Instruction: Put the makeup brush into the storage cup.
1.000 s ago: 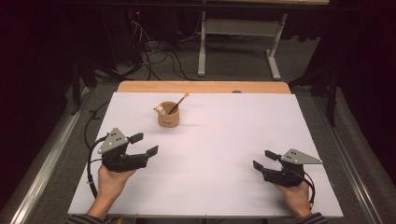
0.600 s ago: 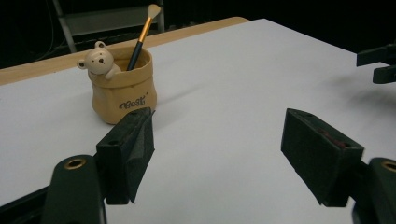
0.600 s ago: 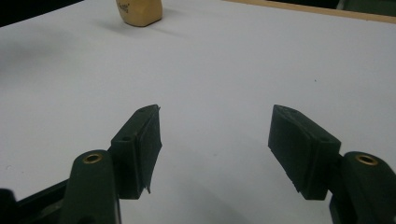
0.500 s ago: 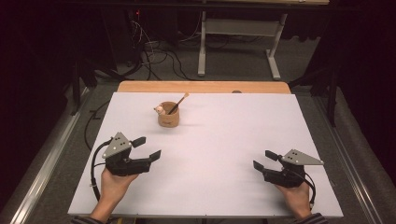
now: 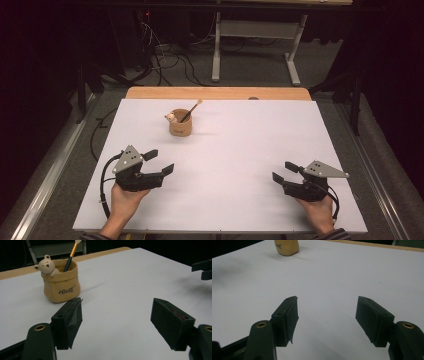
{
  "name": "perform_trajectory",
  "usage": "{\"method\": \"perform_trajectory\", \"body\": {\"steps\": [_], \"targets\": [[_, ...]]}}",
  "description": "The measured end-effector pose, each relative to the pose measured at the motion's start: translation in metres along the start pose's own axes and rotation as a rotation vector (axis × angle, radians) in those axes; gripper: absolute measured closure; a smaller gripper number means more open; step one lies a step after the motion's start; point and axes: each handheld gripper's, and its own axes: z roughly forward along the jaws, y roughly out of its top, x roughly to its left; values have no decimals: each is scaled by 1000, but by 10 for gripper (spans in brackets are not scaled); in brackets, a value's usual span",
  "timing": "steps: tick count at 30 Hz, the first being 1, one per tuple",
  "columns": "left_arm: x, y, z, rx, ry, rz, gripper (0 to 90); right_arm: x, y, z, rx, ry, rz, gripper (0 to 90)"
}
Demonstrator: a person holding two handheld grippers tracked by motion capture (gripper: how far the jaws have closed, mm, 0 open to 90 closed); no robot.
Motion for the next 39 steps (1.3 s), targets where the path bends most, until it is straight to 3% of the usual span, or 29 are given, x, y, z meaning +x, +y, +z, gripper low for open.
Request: {"method": "perform_trajectory", "body": {"steps": [28, 36, 39], "targets": [[5, -19, 7, -26, 19, -39, 268, -1, -4, -5, 6, -18, -8, 362], [9, -25, 2, -43, 55, -41, 271, -2, -5, -6, 3, -20, 2, 350], [11, -28, 0, -47, 62, -60, 273, -2, -5, -7, 0, -21, 4, 345]]}}
